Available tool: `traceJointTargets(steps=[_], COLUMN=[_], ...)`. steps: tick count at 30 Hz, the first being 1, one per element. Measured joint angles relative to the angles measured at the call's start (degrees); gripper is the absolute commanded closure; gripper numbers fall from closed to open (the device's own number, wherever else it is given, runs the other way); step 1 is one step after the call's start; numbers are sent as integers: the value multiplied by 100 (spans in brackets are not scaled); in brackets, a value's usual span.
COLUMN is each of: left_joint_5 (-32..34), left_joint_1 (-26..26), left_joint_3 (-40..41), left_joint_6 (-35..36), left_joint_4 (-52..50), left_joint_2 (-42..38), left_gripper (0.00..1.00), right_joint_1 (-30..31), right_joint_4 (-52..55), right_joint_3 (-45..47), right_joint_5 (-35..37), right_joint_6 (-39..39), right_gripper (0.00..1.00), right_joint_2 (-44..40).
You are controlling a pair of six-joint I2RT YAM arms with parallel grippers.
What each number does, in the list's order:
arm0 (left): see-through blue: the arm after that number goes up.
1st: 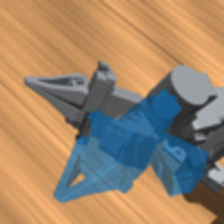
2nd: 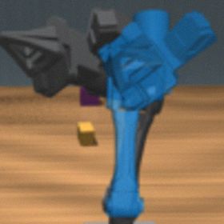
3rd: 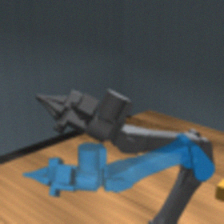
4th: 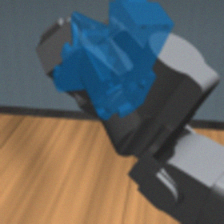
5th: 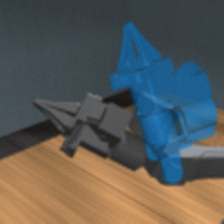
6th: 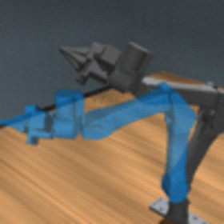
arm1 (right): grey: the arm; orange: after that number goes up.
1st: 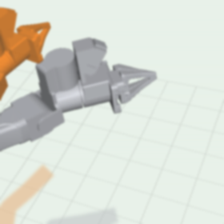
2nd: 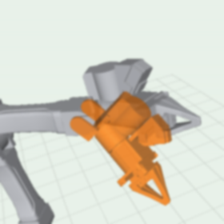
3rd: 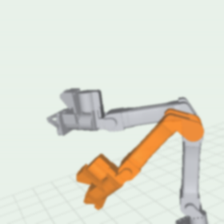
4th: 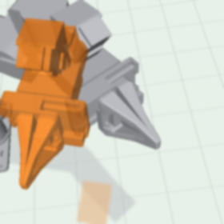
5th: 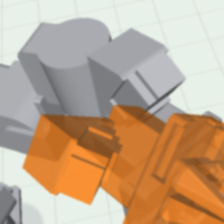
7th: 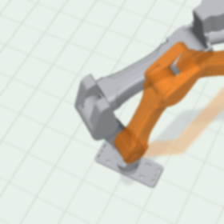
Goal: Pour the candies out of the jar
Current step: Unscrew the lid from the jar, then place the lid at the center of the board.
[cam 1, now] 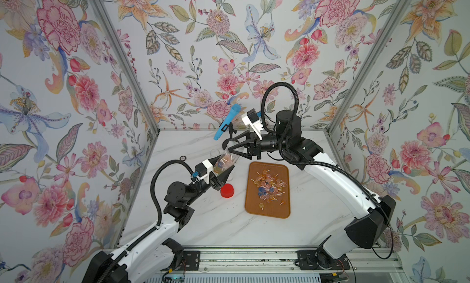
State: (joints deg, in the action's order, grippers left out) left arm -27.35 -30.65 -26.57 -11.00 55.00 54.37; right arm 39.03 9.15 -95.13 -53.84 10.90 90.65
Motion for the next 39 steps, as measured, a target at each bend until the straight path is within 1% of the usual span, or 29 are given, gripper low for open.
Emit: traceJointTargets(steps=[6,12,18,24,27,32,36,39], left_joint_5=[-94,-2,527,1165,1491,2116,2452,2621], left_joint_1=[11,15,98,326,494,798,1128,1362], left_joint_3=[2,122,636,999,1130,1220,1329,1364], left_joint_6=[-83,-103,-103,-103,-105,-153,-260,-378], left_joint_4=[-63,-101,-247,-492,-629,-962,-1078,-1167], left_joint_2=[-4,-105,-629,-1064,-1158,-1193,-1362,-1432], left_gripper=[100,100,100,100,100,100,100,100], right_joint_1=[-92,-304,-376,-330,-129,474,890,1220], right_joint_4=[-24,-157,-118,26,42,-164,-802,-1478], right_joint_3=[-157,-306,-85,350,619,1241,2072,2649], right_joint_5=[-168,-122,350,855,1193,1663,2015,2479], right_joint_6=[44,68,-57,-243,-323,-321,-44,205], right_gripper=[60,60,62,62,62,63,62,62], right_joint_2=[2,2,0,2,39,286,614,1010])
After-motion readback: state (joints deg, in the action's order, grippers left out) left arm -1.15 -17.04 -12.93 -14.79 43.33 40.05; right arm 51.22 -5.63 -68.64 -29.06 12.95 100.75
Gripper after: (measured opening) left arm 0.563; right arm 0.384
